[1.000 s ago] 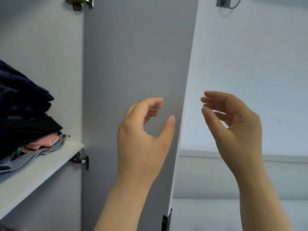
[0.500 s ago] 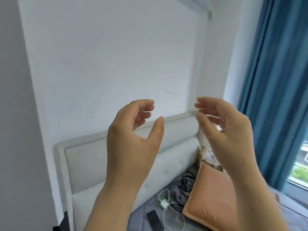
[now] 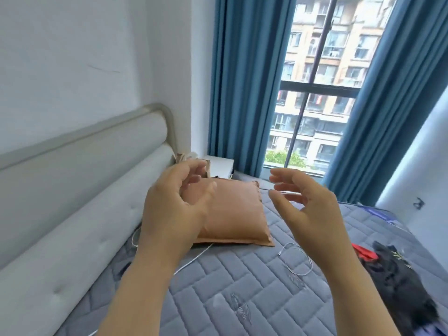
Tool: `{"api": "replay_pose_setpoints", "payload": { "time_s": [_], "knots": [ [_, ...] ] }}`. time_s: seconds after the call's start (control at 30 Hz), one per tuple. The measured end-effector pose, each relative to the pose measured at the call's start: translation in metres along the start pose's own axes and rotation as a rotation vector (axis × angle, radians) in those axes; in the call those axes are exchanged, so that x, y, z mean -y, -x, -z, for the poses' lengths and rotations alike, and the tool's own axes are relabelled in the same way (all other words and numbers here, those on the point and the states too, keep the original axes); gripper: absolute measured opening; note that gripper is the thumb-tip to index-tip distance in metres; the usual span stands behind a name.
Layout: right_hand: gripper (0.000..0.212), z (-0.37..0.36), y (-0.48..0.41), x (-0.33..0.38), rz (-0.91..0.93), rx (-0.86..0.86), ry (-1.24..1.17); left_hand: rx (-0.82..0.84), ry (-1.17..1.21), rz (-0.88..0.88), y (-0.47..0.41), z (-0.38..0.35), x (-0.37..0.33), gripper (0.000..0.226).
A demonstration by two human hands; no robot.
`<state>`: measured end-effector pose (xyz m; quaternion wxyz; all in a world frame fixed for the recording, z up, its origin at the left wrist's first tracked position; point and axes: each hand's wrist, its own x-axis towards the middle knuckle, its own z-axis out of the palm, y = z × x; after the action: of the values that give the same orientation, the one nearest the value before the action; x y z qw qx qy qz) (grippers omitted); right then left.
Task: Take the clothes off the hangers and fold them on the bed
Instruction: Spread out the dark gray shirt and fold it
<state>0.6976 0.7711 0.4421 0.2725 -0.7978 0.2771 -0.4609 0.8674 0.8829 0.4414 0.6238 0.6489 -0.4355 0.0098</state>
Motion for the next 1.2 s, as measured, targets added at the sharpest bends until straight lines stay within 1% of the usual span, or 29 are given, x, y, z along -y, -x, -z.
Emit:
{"api": "replay_pose_setpoints", "payload": {
  "time_s": [0.13,0.27,0.5,0.63,0.8,0.97,1.1,1.2],
  "knots": [
    [0.028,0.04,0.034,-0.032,-0.14,0.006,0.067,0.16,-0.004,0.034,0.019,-0.043,0.008,0.026],
    [0.03,0.094,0.064,-0.067,-0.264,0.005,0.108,0.286,0.01,0.038,0.042,-0.099,0.0,0.026],
    [0.029,0.2,0.11,-0.13,-0.387,-0.03,0.223,0.444,0.093,0.042,0.096,-0.213,-0.049,0.025],
    [0.03,0.25,0.135,-0.16,-0.459,-0.069,0.262,0.548,0.117,0.043,0.121,-0.264,-0.073,0.027],
    [0.029,0.288,0.16,-0.177,-0.559,-0.137,0.293,0.645,0.13,0.023,0.139,-0.307,-0.081,0.025],
    [0.03,0.313,0.181,-0.177,-0.672,-0.256,0.341,0.824,0.134,-0.011,0.144,-0.342,-0.077,0.024],
    [0.03,0.338,0.188,-0.18,-0.713,-0.301,0.392,0.845,0.176,-0.014,0.149,-0.37,-0.079,0.021],
    [0.033,0.354,0.199,-0.19,-0.738,-0.335,0.38,0.917,0.175,-0.027,0.165,-0.394,-0.086,0.021]
  ]
}}
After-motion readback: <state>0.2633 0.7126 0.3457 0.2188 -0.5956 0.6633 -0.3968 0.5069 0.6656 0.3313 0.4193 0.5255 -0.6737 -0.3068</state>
